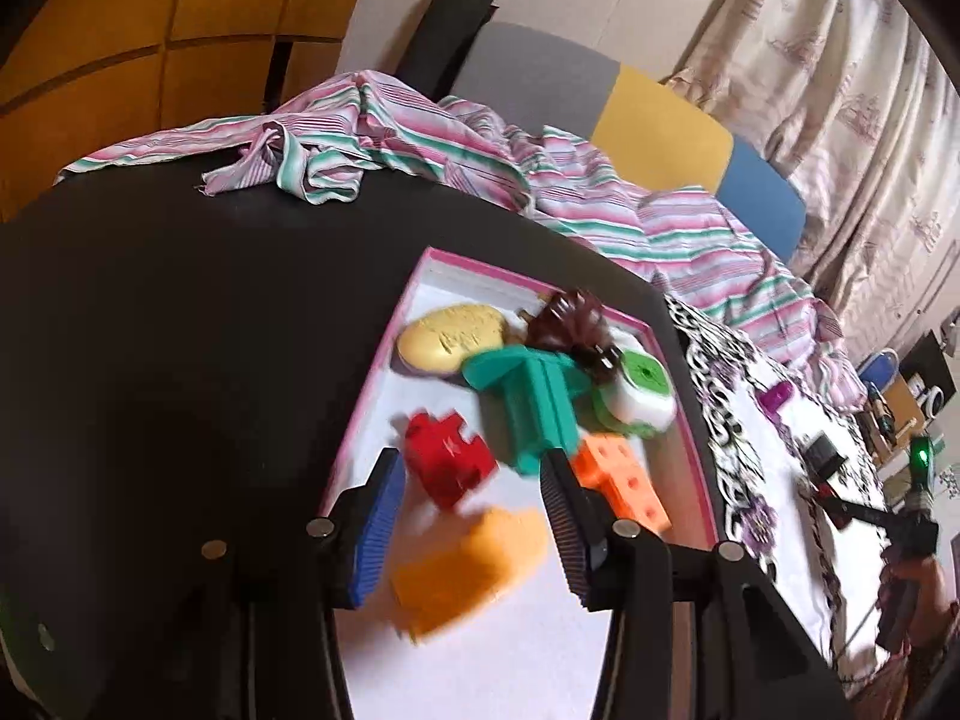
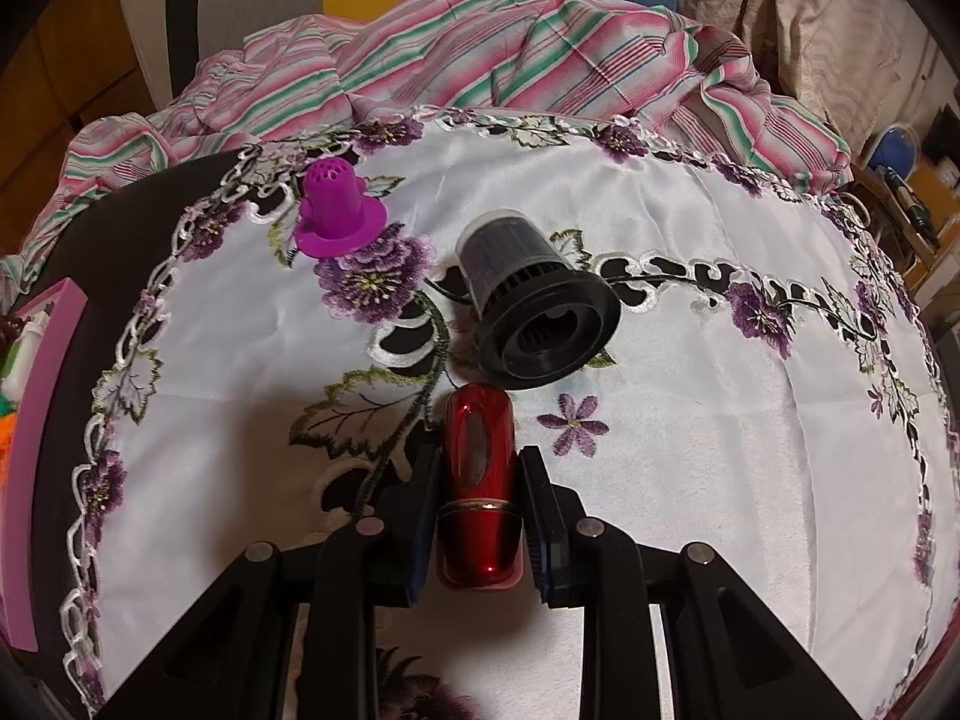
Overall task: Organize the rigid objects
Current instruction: 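Carry the red K puzzle piece into the tray and open the left tool, then lower the red cylinder into the tray and open the right tool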
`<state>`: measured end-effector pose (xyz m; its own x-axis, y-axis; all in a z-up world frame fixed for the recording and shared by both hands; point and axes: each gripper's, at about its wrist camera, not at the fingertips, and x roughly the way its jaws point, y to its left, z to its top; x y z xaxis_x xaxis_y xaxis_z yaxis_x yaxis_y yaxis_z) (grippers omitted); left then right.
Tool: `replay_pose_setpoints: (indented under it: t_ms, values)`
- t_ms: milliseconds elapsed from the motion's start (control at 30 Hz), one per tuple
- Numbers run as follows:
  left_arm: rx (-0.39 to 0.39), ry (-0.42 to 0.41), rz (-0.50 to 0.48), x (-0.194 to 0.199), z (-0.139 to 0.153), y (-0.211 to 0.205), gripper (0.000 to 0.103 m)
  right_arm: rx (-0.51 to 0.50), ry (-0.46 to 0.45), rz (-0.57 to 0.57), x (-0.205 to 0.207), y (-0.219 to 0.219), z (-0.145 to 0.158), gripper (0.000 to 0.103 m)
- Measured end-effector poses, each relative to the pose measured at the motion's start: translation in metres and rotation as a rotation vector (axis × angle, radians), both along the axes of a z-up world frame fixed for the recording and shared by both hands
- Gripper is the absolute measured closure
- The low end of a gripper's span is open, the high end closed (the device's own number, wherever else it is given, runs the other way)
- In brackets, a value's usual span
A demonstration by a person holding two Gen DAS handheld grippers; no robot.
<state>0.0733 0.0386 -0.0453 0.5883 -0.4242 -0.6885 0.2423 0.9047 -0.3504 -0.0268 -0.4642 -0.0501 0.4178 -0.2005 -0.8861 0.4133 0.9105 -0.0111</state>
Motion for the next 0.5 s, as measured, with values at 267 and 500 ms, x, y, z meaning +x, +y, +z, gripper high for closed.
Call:
replay_pose_setpoints:
  t_ms: [267,500]
  values:
    - [0.007,0.019,-0.077,-0.026,-0.001,-0.003,0.056,0.033,-0.054,0.016,-0.001,0.020,0.011,0.077]
    - [0.015,0.004,-0.140,-0.042,0.002,-0.009,0.056,0.136,-0.145,0.174,0.008,0.092,0.027,0.077]
